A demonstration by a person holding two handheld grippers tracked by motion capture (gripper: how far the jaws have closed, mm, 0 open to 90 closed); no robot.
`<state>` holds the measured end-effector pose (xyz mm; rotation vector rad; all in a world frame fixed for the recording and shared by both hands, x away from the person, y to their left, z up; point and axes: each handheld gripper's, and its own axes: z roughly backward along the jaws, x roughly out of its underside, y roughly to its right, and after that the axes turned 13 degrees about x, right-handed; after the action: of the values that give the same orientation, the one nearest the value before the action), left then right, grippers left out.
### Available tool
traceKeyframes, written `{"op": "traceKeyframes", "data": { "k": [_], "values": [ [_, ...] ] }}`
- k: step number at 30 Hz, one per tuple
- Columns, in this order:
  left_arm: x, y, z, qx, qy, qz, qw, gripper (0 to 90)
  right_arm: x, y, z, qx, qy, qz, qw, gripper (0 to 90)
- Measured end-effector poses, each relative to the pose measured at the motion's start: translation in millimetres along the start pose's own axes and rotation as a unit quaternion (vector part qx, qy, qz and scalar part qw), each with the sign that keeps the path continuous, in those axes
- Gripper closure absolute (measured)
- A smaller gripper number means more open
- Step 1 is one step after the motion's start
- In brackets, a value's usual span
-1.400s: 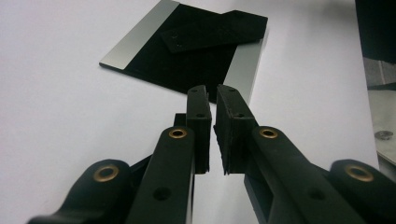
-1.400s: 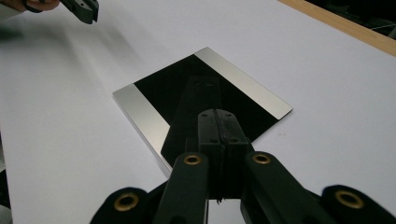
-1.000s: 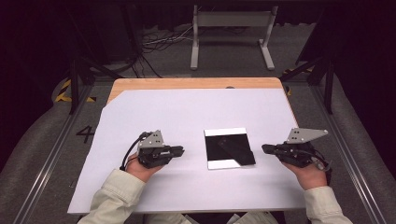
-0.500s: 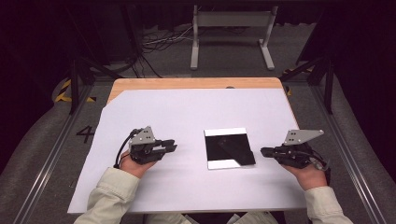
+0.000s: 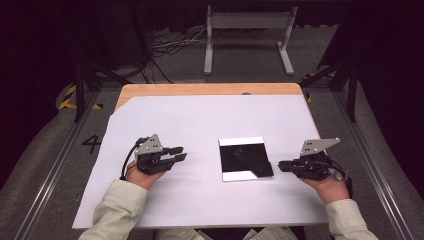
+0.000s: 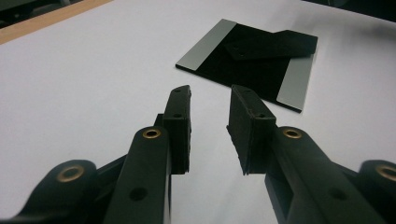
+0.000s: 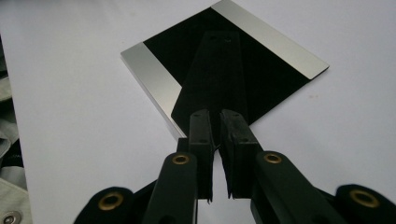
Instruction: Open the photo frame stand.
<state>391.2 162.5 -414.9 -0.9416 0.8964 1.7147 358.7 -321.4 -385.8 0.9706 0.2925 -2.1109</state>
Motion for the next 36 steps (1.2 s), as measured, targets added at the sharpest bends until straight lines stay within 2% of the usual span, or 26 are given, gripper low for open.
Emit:
{"op": "traceKeyframes", "data": {
  "k": [13,22,29,36],
  "values": [
    [-0.1,1.2,-2.3,-0.002,-0.001,-0.002,1.0,65.8,1.6,-2.9,-9.6,-0.017,-0.034,0.002,0.9993,81.2],
    [0.2,1.1,-3.5,-0.001,-0.005,0.001,1.0,65.4,3.9,-5.9,-19.6,-0.032,-0.075,0.005,0.9966,81.1],
    [0.7,0.1,-4.0,0.002,-0.004,0.002,1.0,64.8,6.6,-6.6,-25.9,-0.032,-0.102,0.003,0.9942,80.8],
    [0.5,0.4,-4.8,0.003,-0.005,0.002,1.0,64.2,8.5,-7.4,-30.8,-0.029,-0.113,0.004,0.9932,81.7]
  ]
}}
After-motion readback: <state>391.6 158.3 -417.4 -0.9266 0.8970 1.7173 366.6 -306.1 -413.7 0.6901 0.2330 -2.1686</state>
